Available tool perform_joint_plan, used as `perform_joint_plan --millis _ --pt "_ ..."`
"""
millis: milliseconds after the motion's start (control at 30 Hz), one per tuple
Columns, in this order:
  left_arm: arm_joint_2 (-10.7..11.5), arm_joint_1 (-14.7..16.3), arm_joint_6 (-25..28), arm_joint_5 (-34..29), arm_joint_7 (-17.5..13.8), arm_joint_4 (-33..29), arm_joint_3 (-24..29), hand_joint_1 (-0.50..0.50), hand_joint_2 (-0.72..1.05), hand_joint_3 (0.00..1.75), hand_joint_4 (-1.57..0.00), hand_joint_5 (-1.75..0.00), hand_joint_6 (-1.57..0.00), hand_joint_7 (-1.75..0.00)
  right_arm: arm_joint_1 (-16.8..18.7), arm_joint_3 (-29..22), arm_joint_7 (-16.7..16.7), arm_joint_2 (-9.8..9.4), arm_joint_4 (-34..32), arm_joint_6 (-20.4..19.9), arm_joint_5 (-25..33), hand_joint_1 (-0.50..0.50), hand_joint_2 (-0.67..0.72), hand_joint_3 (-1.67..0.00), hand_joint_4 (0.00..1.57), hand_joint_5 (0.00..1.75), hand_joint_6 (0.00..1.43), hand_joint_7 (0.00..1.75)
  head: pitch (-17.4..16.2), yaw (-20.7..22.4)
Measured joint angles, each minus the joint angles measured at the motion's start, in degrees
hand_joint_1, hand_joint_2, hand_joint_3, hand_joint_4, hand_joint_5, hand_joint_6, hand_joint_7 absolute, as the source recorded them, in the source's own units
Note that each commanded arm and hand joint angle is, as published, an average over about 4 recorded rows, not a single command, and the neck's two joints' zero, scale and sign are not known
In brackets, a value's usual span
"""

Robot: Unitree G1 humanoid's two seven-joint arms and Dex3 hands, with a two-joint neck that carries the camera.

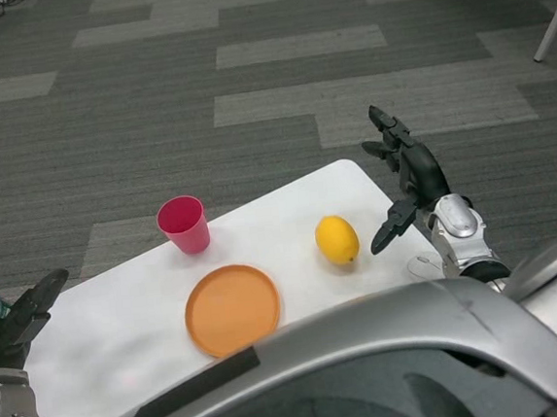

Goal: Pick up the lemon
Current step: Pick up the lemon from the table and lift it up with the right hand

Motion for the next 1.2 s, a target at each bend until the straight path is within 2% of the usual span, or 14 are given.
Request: perform_joint_plan --millis 133,333,467,567,933,1067,1200 --pt "-0.02 -0.08 0.04 0.0 0.0 0.12 -0.03 0.5 0.25 0.09 -0.15 0.0 0.0 0.0 -0.27 0.25 0.1 0.27 4.21 -0.06 -5.13 0.2 0.47 -0.06 0.0 0.78 0.0 0.0 -0.16 -0.05" --pt "-0.01 -0.11 0.1 0.0 0.0 0.2 -0.03 0.5 0.25 0.09 -0.18 0.0 0.0 0.0 -1.58 0.23 1.32 1.28 10.69 -0.03 -8.01 0.17 0.47 -0.02 0.0 0.78 0.0 0.0 -0.29 -0.16" --pt "0.0 -0.11 0.13 0.0 0.0 0.2 -0.04 0.5 0.25 0.09 -0.18 0.0 0.0 0.0 -2.79 0.24 1.73 1.31 13.66 -0.05 -8.56 0.17 0.47 -0.06 0.0 0.78 0.0 0.0 -0.45 -0.35" --pt "0.0 -0.12 0.15 0.01 0.0 0.2 -0.04 0.5 0.25 0.09 -0.19 0.0 0.0 0.0 -4.48 0.24 1.8 1.43 16.74 -0.11 -8.79 0.17 0.47 -0.02 0.0 0.78 0.0 0.0 -0.55 -0.29" --pt "0.03 -0.13 0.19 0.01 0.0 0.03 -0.04 0.5 0.25 0.09 -0.19 0.0 0.0 0.0 -11.02 0.49 1.56 1.65 24.69 -0.18 -9.83 0.09 0.25 -0.02 0.0 0.75 0.0 0.0 -0.28 0.1" --pt "0.1 -0.11 0.19 0.0 0.0 -0.09 0.07 0.5 0.25 0.09 -0.19 0.0 0.0 0.0 -13.27 2.31 0.72 1.71 27.75 -0.2 -9.87 0.05 0.23 -0.08 0.0 0.68 0.0 0.0 -0.21 0.29" --pt "0.13 -0.07 0.19 0.01 0.0 -0.63 0.52 0.5 0.25 0.09 -0.19 0.0 0.0 0.0 -14.56 4.65 0.24 1.76 28.58 -0.18 -9.89 0.04 0.22 -0.08 0.0 0.73 0.0 0.0 -0.22 0.33"
